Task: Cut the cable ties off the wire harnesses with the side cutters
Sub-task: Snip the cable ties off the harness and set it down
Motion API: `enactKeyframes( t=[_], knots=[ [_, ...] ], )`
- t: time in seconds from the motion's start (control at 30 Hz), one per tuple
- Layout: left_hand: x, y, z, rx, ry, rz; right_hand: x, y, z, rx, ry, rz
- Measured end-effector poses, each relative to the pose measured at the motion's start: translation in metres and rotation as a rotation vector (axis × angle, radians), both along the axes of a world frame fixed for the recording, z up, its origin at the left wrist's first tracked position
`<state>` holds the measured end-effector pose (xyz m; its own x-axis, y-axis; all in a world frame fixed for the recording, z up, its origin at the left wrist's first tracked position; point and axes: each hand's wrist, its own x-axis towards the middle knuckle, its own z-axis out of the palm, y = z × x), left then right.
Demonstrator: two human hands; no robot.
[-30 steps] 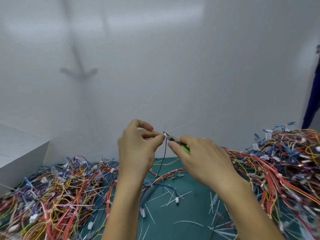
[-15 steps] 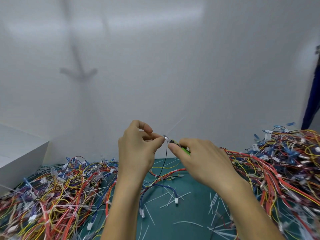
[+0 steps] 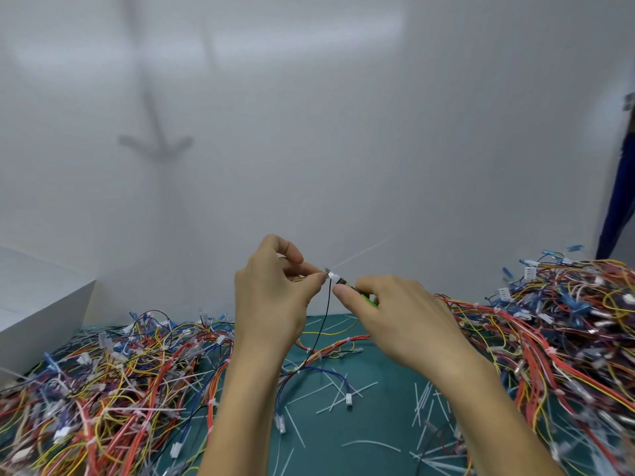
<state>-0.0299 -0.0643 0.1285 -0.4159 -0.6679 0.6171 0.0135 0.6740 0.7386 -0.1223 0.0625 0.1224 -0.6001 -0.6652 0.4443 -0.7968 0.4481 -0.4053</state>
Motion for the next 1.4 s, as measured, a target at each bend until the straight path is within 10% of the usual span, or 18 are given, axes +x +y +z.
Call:
enactKeyframes(
  t=[0.27,0.47,0.87,1.1,1.4],
  knots=[
    [0.004,0.000,0.003,-0.066,-0.016,-0.111,-0.005,-0.002,-0.003,-0.088,-0.299,0.141],
    [0.019,-0.017,-0.008,0.212,-0.408,-0.556,-0.019,0.001,-0.001,-0.254,-0.484,0.144],
    [0.004,-0.060,-0.073,-0.039,-1.384,0.035,-0.024,0.007,0.002,-0.296,-0.387,0.041],
    [-0.014,-0.057,-0.101,-0.017,-1.328,0.102,-0.022,0.007,0.002,-0.245,-0.354,0.025],
    [-0.016,-0.048,-0.066,0.117,-0.660,-0.067,-0.024,0.009,0.002,-0.225,-0.350,0.016]
  ],
)
